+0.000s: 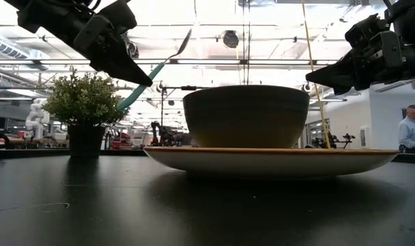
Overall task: Set table place
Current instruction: Put the blue spoon on the black bowl
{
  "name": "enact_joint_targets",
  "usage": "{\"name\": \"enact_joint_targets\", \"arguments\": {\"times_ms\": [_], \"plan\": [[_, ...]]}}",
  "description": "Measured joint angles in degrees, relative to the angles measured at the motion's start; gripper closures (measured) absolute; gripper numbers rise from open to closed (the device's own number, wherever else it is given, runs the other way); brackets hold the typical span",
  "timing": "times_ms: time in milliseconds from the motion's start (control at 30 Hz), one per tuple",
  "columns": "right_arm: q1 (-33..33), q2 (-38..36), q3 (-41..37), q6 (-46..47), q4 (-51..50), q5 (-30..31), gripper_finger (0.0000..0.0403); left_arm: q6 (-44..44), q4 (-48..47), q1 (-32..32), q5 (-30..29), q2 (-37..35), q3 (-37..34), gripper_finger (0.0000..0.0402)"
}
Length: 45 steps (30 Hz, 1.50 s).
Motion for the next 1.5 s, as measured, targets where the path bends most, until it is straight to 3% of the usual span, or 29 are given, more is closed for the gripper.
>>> {"name": "enact_joint_targets", "arguments": {"times_ms": [333, 733, 1133, 1500], "plan": [[0.00, 0.00, 0.00, 0.02, 0.00, 0.00, 0.0403, 0.00, 0.00, 0.00, 0.07, 0.00, 0.00, 0.0343], [-0.01, 0.00, 0.01, 0.02, -0.02, -0.01, 0.0403, 2.71, 7.19, -1.69, 6.38, 0.04, 1.49, 0.0343], [0.00, 0.00, 0.02, 0.02, -0.02, 0.00, 0.0403, 4.45, -2.25, -4.98, 4.55, 0.02, 12.31, 0.0343], [-0.01, 0.00, 0.01, 0.04, -0.02, -0.02, 0.0403, 3.18, -5.65, -4.98, 2.56, 0.02, 13.46, 0.0343]]}}
